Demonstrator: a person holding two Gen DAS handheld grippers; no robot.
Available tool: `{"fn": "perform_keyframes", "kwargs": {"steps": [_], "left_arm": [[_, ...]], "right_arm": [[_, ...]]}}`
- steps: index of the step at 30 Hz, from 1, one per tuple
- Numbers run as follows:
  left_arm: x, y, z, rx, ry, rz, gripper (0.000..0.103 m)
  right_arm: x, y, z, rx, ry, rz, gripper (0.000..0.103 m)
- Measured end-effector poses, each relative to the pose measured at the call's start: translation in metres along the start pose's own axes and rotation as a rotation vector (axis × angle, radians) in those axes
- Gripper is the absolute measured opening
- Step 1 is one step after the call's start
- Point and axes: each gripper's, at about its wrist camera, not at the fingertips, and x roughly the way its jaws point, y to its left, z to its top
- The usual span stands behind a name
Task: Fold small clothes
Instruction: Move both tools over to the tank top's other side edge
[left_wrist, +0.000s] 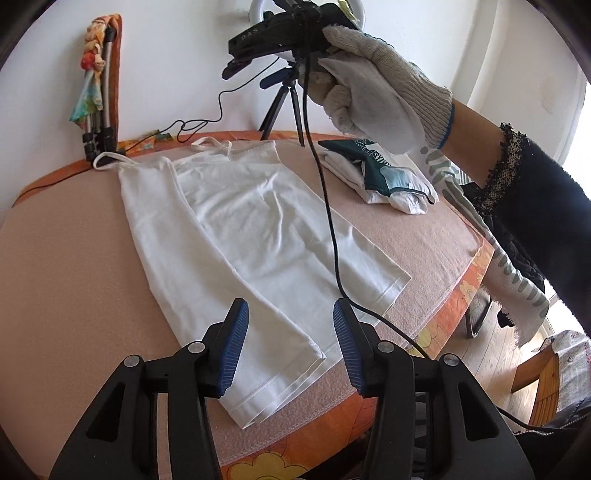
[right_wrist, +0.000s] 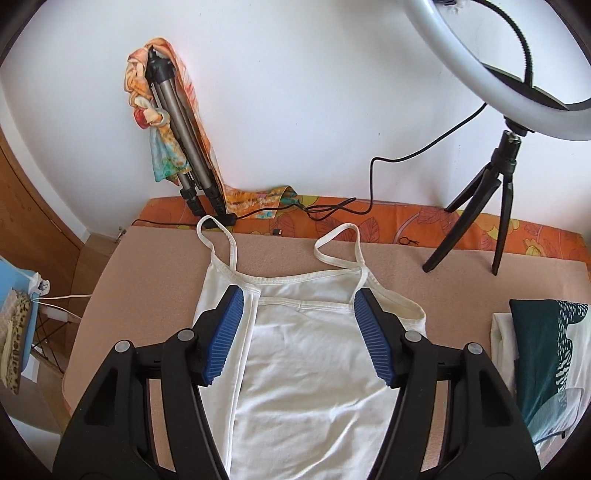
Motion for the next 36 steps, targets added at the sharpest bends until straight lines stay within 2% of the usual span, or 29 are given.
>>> {"fn": "perform_keyframes", "kwargs": {"steps": [7, 12, 15, 19, 23, 29, 36], "left_arm": [[-0.019, -0.02, 0.026, 0.03, -0.09, 0.03, 0.046], [-0.021, -0.041, 0.042, 0.072, -0.114, 0.065, 0.046], [-0.013, -0.057, 0.046, 0.102, -0.107, 0.067, 0.046], [0.008, -0.081, 0.047, 0.125, -0.085, 0.03, 0.046], [0.036, -0.111, 0.041, 0.167, -0.049, -0.023, 0.046], [0.086, -0.148, 0.027, 0.237, 0.047, -0.076, 0.046], [0.138, -0.168, 0.012, 0.308, 0.141, -0.036, 0.046]], "right_arm": [[-0.087, -0.036, -0.015, 0.019, -0.077, -0.016, 0.065], [-0.137, -0.063, -0.028, 0.043, -0.12, -0.038, 0.065], [-0.165, -0.08, -0.036, 0.06, -0.145, -0.047, 0.066], [-0.195, -0.099, -0.046, 0.069, -0.173, -0.064, 0.066], [-0.211, -0.12, -0.053, 0.083, -0.184, -0.088, 0.066], [-0.216, -0.15, -0.059, 0.111, -0.181, -0.105, 0.066], [-0.187, -0.17, -0.061, 0.11, -0.141, -0.111, 0.065]]}}
